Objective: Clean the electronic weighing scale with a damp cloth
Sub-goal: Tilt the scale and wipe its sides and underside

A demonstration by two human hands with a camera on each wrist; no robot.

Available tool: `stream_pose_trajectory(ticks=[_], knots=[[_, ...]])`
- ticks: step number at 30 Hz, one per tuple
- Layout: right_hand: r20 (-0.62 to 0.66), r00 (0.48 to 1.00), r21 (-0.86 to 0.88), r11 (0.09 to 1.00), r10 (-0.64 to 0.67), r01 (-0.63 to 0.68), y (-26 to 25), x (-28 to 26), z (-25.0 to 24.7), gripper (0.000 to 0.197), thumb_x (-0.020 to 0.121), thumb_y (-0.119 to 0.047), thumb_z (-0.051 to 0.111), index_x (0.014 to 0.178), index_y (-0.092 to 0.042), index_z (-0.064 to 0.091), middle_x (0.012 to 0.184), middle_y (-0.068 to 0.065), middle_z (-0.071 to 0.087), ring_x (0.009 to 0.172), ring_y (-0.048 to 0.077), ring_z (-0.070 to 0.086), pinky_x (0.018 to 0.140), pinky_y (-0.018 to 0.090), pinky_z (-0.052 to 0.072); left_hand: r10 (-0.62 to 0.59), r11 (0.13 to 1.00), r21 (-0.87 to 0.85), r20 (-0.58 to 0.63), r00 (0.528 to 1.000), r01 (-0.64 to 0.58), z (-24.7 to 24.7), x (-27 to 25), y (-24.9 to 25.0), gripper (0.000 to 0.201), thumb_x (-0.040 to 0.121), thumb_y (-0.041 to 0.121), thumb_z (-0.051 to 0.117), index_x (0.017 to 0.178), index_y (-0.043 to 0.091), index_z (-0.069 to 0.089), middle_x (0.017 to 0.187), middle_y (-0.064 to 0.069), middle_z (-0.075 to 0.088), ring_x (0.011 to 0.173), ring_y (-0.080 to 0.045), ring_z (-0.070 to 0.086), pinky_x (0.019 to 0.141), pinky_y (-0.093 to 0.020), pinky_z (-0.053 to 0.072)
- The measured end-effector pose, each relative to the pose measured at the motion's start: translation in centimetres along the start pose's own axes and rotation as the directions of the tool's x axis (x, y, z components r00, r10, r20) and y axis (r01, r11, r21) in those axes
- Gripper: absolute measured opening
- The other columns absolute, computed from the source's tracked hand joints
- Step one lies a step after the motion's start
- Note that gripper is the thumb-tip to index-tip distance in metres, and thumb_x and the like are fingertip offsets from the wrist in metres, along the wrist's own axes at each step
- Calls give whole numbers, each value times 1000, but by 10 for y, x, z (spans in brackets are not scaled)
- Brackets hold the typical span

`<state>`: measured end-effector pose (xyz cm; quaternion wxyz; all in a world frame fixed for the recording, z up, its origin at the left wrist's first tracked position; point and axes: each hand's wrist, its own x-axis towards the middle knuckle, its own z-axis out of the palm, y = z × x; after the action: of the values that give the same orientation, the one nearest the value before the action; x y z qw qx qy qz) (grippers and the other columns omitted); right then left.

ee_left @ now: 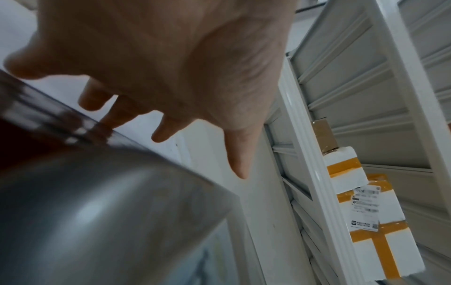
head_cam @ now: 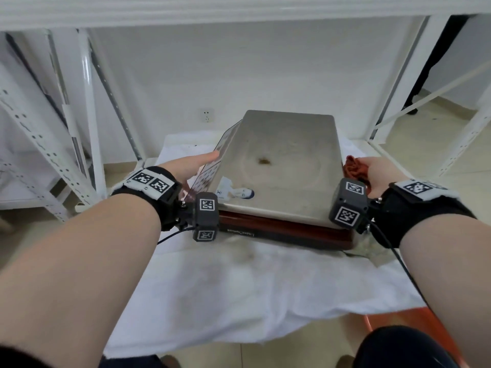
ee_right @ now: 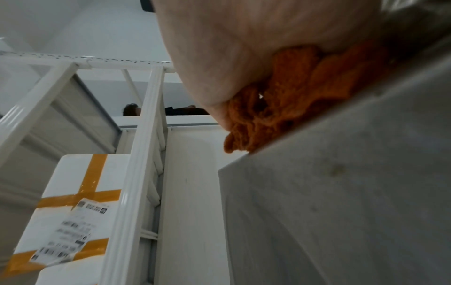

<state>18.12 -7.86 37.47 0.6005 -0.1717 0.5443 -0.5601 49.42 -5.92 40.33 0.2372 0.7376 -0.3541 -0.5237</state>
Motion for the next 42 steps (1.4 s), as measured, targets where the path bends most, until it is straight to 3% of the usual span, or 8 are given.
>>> stream_pose_trajectory(ticks=[3, 6, 12, 15, 21, 31, 35, 42], knots=[[30, 999, 75, 997, 11, -13, 1, 5, -1, 37, 102, -20, 30, 73, -14, 53, 43, -3, 59, 34, 8, 56, 35, 18, 47, -38, 997, -62, 40, 998, 40, 2, 5, -2, 103, 62, 70, 70, 142, 17, 32, 135, -24, 41, 102, -40, 59, 92, -57, 47], [14, 1000, 46, 999, -1, 0, 4, 1, 3, 35, 100, -22, 35, 73, -15, 55, 45, -5, 61, 36, 9, 59, 37, 17, 47, -37, 995, -88, 16, 999, 39, 6, -2, 0, 95, 63, 65, 72, 137, 16, 37, 133, -24, 44, 102, -40, 59, 86, -52, 52], [123, 991, 17, 998, -58, 56, 10, -7, 12, 66, 95, -14, 36, 34, -13, 59, 39, -3, 56, 31, 13, 54, 36, 15, 45, 0, 986, -167, -33, 999, -6, 19, -15, 4, 35, 80, 37, 70, 77, 7, 51, 39, -11, 59, 35, -21, 60, 55, -35, 54], [120, 991, 1, 999, -51, 51, 4, -3, 14, 44, 95, -15, 38, 55, -14, 56, 43, -3, 57, 38, 15, 56, 40, 16, 48, -1, 963, -268, -37, 999, -9, 25, -27, 1, 27, 81, 30, 70, 76, 8, 55, 40, -11, 60, 34, -22, 60, 36, -34, 52], [208, 978, -52, 999, 0, 11, -9, 5, 23, 32, 93, -24, 41, 66, -18, 57, 61, 0, 63, 48, 18, 61, 56, 24, 53, 28, 893, -439, -157, 987, -95, 29, -47, -8, 22, 86, 17, 65, 73, 7, 51, 36, -4, 58, 31, -16, 58, 28, -24, 44], [393, 919, -158, 987, 42, 22, -17, 17, 50, 32, 95, -24, 39, 66, -18, 52, 49, -2, 60, 42, 14, 58, 53, 20, 49, -16, 728, -656, -308, 951, -200, 38, -90, -24, 22, 92, 28, 55, 88, 8, 65, 59, -8, 70, 52, -20, 69, 45, -30, 55], [403, 911, -213, 977, 84, 4, -11, 23, 47, 32, 97, -25, 38, 70, -17, 53, 47, -2, 62, 40, 13, 60, 46, 17, 50, -86, 708, -678, -360, 929, -198, 55, -96, -31, 29, 98, 24, 44, 71, 14, 48, 28, 4, 50, 25, -8, 52, 40, -22, 49], [359, 924, -259, 965, 131, -36, -13, 22, 30, 34, 97, -30, 41, 71, -18, 60, 51, -1, 65, 42, 14, 63, 44, 23, 54, -103, 714, -674, -369, 924, -190, 62, -98, -36, 35, 99, 23, 45, 66, 13, 38, 22, 5, 43, 19, -8, 45, 25, -21, 38]])
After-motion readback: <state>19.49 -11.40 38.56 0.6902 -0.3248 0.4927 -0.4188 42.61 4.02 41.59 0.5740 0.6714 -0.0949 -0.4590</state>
